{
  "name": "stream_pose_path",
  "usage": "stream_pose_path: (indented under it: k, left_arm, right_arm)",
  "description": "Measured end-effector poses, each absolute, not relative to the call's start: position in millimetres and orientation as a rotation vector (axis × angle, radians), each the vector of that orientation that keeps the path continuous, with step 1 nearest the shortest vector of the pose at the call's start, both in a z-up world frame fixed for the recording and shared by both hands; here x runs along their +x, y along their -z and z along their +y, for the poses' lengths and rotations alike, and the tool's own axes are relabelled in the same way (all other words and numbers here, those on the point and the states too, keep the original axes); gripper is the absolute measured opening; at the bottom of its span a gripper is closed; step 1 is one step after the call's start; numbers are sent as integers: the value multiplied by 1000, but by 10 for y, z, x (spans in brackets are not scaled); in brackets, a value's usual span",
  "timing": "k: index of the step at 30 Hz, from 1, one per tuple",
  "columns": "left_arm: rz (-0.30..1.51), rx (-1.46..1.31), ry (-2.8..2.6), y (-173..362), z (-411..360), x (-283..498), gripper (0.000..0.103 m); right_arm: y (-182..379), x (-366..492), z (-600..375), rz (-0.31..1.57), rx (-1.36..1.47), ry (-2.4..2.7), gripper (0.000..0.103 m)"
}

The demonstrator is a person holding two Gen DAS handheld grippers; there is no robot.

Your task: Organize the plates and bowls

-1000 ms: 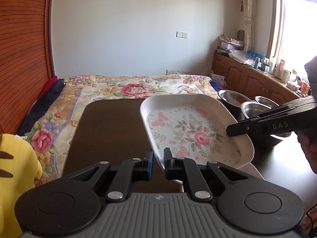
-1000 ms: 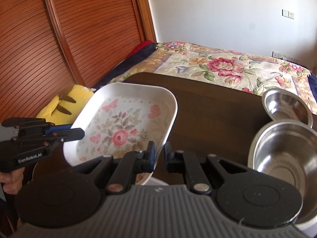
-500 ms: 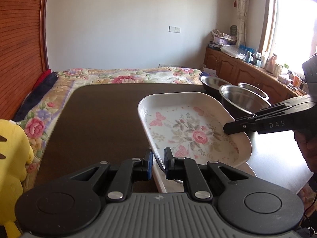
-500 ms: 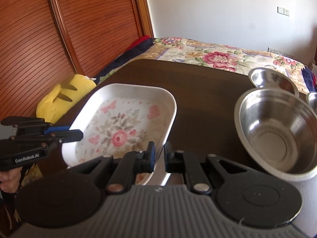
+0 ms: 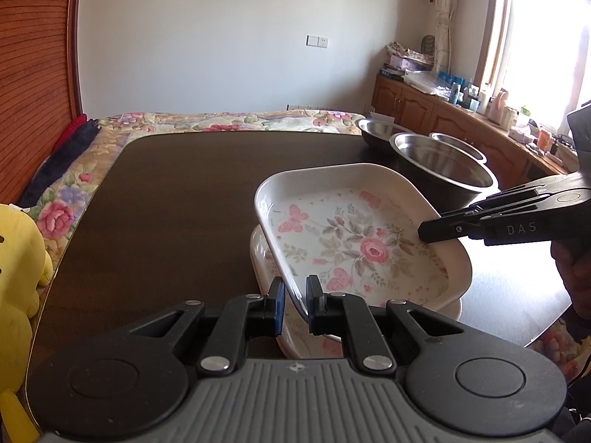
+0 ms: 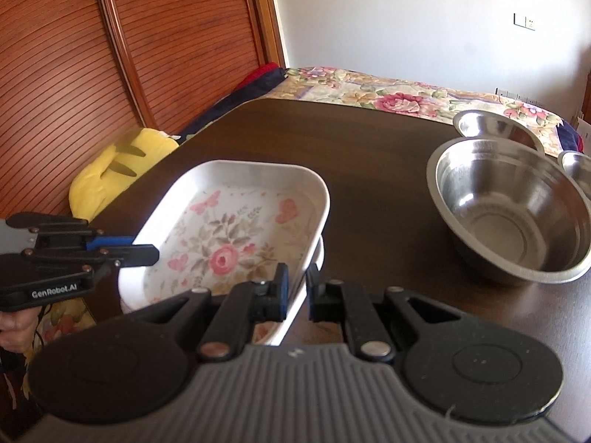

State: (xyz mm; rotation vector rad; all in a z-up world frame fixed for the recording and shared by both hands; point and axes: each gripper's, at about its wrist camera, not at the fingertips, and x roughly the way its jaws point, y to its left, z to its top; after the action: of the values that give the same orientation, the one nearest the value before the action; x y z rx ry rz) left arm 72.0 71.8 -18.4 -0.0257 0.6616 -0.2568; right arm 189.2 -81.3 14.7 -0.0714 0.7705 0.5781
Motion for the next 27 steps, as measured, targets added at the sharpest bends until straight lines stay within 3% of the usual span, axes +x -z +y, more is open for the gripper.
stream_pose_path:
  k: [27]
  left_arm:
    - [680, -34, 251, 247, 794, 790, 13]
  right_arm:
    - [-89, 1769, -782, 756, -95, -602, 20]
